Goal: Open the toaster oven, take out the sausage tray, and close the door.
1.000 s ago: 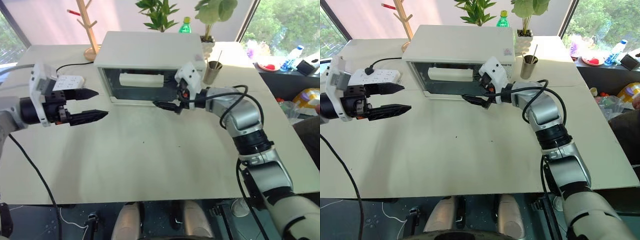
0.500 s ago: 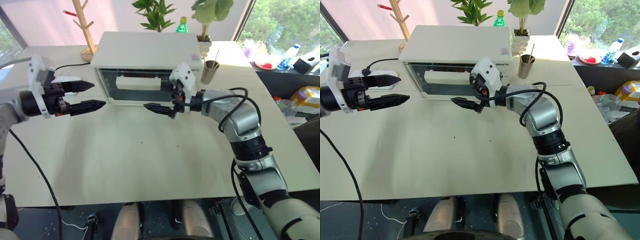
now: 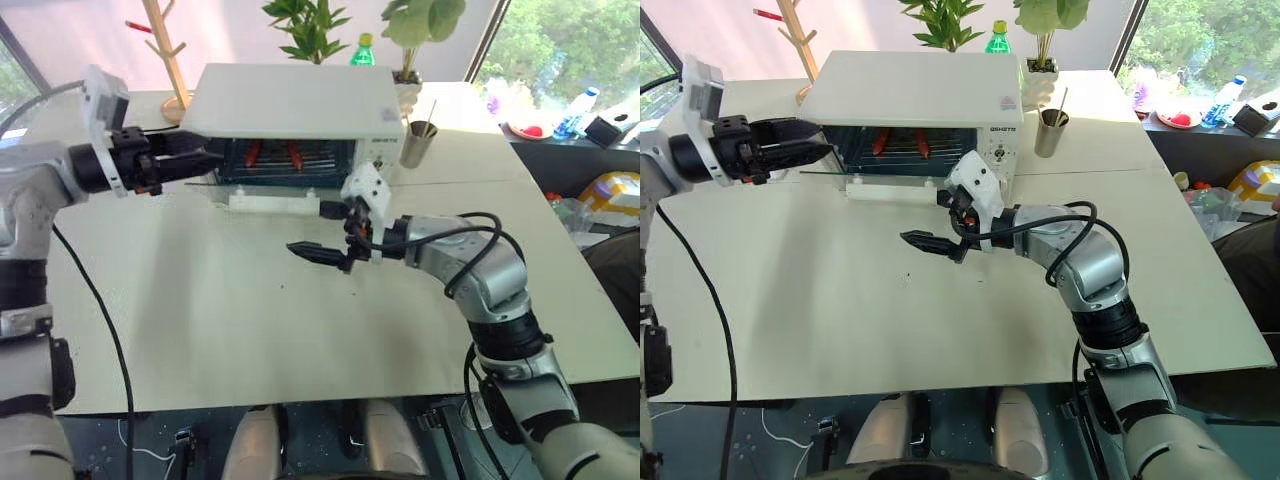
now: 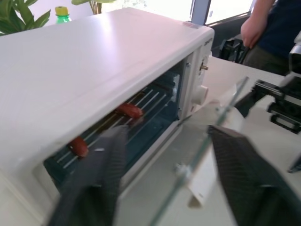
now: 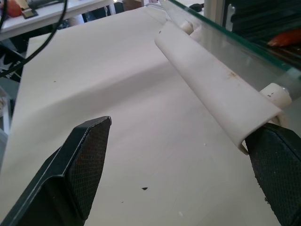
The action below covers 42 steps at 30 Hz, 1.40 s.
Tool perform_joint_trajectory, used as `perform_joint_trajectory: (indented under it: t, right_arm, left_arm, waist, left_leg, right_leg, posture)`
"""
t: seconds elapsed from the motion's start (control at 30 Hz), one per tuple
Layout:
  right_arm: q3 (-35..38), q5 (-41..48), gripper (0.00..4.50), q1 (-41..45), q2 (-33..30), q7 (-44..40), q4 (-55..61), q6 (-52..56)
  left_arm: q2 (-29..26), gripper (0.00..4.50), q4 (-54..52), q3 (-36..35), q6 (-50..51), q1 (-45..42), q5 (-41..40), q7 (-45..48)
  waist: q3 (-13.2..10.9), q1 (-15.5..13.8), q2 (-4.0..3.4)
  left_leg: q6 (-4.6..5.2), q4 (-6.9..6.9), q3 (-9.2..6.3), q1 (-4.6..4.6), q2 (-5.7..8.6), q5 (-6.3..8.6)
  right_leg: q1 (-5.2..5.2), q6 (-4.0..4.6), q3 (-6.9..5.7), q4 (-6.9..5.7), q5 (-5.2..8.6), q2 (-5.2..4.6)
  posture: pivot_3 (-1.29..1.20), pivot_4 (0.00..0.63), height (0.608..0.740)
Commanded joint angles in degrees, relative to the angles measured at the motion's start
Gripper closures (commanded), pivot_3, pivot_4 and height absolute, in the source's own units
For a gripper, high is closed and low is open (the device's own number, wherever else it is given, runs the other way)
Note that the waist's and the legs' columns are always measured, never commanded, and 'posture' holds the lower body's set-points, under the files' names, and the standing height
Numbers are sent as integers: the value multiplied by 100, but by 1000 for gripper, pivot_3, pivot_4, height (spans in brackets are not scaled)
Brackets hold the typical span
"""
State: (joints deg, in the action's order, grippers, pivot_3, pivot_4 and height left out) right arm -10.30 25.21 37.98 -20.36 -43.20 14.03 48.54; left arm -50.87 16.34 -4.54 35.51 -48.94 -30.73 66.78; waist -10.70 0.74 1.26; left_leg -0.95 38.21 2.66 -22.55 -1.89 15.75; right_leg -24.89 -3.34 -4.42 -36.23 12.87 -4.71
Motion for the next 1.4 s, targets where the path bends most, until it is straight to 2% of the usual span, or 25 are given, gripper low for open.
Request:
perform_joint_trajectory:
  t: [0.03, 0.07, 0.23, 0.47, 0.77, 1.03, 1.2, 1.4]
  right_arm:
    - [113, 183, 0, -27, -4, 38, 319, 51]
    - [113, 197, 0, -40, -7, 53, 335, 64]
    - [126, 233, 0, -94, -3, 147, 408, 109]
    - [184, 202, 0, -211, -105, 317, 564, 137]
    - [664, 430, 0, -913, -1155, 151, 1144, 470]
    - [1940, 1517, 0, -1621, -2335, -325, 1987, 1107]
    - [2968, 2263, 0, -1575, -2819, -247, 1929, 1621]
    - [3212, 2444, 0, -1568, -2940, 76, 1770, 1691]
  left_arm:
    - [0, 4059, 586, 300, -757, -339, 607, 278]
    - [19, 4464, 778, 395, -957, -408, 766, 351]
    - [174, 4464, 1611, 737, -1717, -730, 1370, 682]
    - [462, 4464, 2160, 797, -2046, -1046, 1693, 937]
    - [602, 4464, 2155, 711, -2025, -1022, 1779, 1083]
    - [401, 4464, 1213, 606, -1589, -246, 1572, 1276]
    - [138, 4464, 202, 493, -1449, 871, 1469, 1273]
    - [310, 4464, -60, 576, -1831, 1516, 1744, 732]
  waist:
    - [0, -3, 0]
    - [0, -4, 0]
    - [0, -7, 2]
    - [0, -8, 3]
    - [-1, -19, 5]
    - [-1, 0, 6]
    - [-2, 0, 6]
    - [-2, -83, 9]
  left_leg:
    - [0, 0, 0, 0, 0, 0]
    - [0, 0, 0, 0, 0, 0]
    - [0, 0, 2, -2, 0, 0]
    - [0, 0, 1, -6, 0, 0]
    - [1, 2, 0, -10, 2, 1]
    - [2, 1, 1, -4, -2, 1]
    - [1, 2, 0, 0, -7, 1]
    - [2, 3, 4, 2, -9, 1]
  right_leg:
    - [0, 0, 0, 0, 0, 1]
    - [0, 0, 0, 0, 0, 1]
    - [0, 0, 0, 1, 0, 0]
    - [-1, -1, -1, 1, 0, 0]
    - [-1, -2, -1, 4, 0, -4]
    - [-1, -1, 0, 3, 0, -2]
    - [0, 0, 1, 2, 0, -1]
    - [3, 0, 9, 6, 1, -2]
  posture:
    - [0, 150, 717]
    - [0, 150, 717]
    - [0, 150, 717]
    - [0, 150, 717]
    - [0, 150, 717]
    - [0, 150, 717]
    - [0, 150, 717]
    - [0, 150, 717]
